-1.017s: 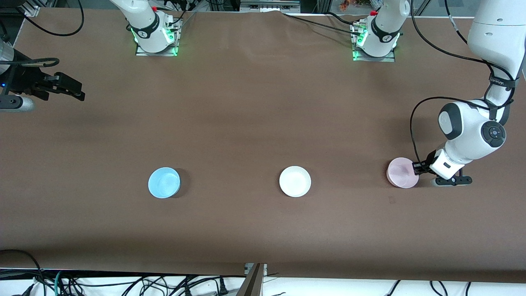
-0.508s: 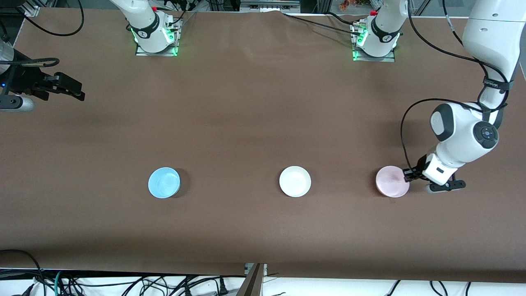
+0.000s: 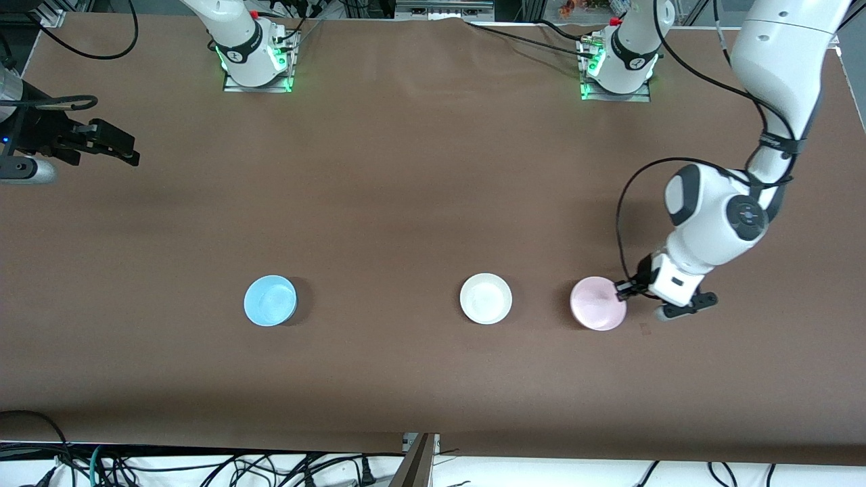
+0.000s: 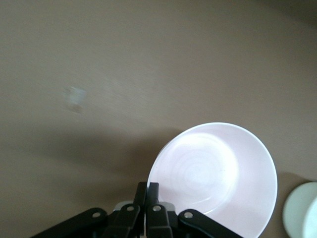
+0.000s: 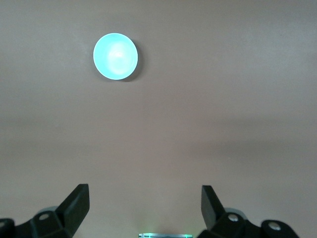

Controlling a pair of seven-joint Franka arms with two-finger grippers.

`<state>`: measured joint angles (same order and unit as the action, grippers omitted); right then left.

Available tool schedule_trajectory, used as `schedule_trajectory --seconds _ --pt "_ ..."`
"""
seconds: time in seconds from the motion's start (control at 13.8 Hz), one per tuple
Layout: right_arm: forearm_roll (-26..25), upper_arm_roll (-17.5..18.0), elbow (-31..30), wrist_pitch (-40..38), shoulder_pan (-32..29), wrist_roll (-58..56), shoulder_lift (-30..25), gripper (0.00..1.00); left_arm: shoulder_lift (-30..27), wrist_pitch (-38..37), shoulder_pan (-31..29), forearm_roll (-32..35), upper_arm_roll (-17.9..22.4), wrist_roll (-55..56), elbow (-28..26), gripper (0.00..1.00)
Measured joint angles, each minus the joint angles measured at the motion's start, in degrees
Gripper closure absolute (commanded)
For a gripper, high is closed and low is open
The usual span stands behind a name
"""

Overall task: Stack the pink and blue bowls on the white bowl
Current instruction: 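Carry the pink bowl with the left gripper over the white bowl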

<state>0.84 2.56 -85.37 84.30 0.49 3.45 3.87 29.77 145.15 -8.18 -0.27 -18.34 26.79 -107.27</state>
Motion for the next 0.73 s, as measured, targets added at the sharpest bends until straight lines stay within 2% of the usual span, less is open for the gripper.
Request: schedule_trajectory --seconds 0.58,0.73 --pt "-0.04 -0.03 -0.01 0.00 -0.01 0.00 0.00 0.00 0.01 0.00 11.26 0.21 0.14 17.27 1.21 1.00" --pt "-0.07 -0.07 -0.01 0.01 -0.01 0.00 0.00 0.00 0.19 0.00 13.19 2.49 0.21 21.38 1.20 1.00"
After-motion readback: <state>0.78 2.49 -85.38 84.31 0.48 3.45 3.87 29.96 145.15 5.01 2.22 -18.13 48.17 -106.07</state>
